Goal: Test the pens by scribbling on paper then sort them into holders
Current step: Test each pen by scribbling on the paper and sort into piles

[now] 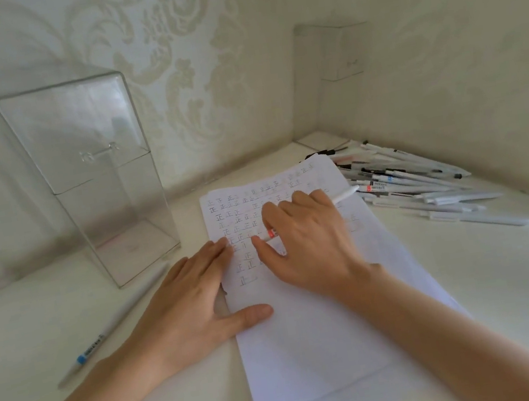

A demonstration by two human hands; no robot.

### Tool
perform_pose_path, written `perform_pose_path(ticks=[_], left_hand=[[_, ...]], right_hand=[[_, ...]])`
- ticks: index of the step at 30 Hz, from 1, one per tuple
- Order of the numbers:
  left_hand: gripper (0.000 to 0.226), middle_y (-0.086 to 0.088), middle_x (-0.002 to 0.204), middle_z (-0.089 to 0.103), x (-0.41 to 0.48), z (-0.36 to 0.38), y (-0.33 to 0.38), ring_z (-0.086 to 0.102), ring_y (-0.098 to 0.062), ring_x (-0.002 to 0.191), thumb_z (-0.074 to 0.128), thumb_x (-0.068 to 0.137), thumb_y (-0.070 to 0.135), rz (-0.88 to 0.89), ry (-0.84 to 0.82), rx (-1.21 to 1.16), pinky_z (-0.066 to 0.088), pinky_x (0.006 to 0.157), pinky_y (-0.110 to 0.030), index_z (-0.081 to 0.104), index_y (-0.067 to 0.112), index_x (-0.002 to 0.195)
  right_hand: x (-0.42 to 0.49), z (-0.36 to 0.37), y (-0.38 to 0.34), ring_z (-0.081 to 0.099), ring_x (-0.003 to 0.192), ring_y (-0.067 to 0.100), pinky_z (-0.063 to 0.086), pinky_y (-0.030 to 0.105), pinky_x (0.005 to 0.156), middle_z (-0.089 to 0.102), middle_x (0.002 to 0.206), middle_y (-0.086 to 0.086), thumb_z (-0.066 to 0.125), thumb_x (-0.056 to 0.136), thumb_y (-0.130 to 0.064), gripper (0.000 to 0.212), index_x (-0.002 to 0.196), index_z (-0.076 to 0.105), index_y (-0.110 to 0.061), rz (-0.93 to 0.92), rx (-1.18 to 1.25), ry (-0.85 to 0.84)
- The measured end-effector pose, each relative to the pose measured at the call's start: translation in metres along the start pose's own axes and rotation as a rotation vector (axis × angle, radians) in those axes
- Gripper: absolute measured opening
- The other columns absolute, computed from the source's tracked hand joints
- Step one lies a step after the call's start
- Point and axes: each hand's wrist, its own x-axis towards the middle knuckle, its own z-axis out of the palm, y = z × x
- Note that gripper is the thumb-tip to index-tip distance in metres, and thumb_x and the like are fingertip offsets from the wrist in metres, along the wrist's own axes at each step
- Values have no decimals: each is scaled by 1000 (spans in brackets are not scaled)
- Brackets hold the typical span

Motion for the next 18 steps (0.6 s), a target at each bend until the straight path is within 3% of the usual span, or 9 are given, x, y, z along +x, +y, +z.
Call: perform_pose_path(ticks=[5,8,11,14,17,18], left_hand=[[126,26,147,-3,0,-1,1,-10,18,125,10,44,98,-19,6,-21,-7,102,-7,9,28,148],[127,17,154,0,-2,-1,2,-3,7,137,13,44,98,-58,24,1,-1,107,-14,9,25,148],[127,12,156,-1,-2,-2,4,-1,-3,141,12,44,95,-87,5,31,-1,110,-20,8,24,149],[125,11,156,-1,-2,-3,5,-2,-4,142,11,46,94,-75,-8,60,-2,111,-22,6,22,149],[120,10,156,1,-3,-3,5,0,-5,141,16,52,92,-77,-20,69,0,111,-22,8,21,148],[120,10,156,1,-2,-3,4,0,-5,141,16,51,92,-74,-19,73,1,112,-23,9,21,148]], right_hand=[[-1,0,0,46,56,22,25,32,62,52,54,-3,49,83,-41,30,72,52,-13,-5,21,-40],[4,-4,2,53,62,22,30,30,64,59,67,-2,53,83,-50,40,80,56,-10,-4,126,-28],[13,-23,3,54,71,18,41,23,60,58,91,7,54,89,-31,31,98,59,-2,71,395,58],[18,-41,-2,51,71,16,38,20,62,58,84,3,39,94,-17,27,96,60,0,252,616,234],[18,-41,-11,49,60,9,38,24,57,54,65,-13,35,91,-36,40,76,63,-12,460,722,190],[18,-40,-13,45,52,10,36,28,51,49,53,-8,36,90,-44,46,67,61,-12,530,745,146]])
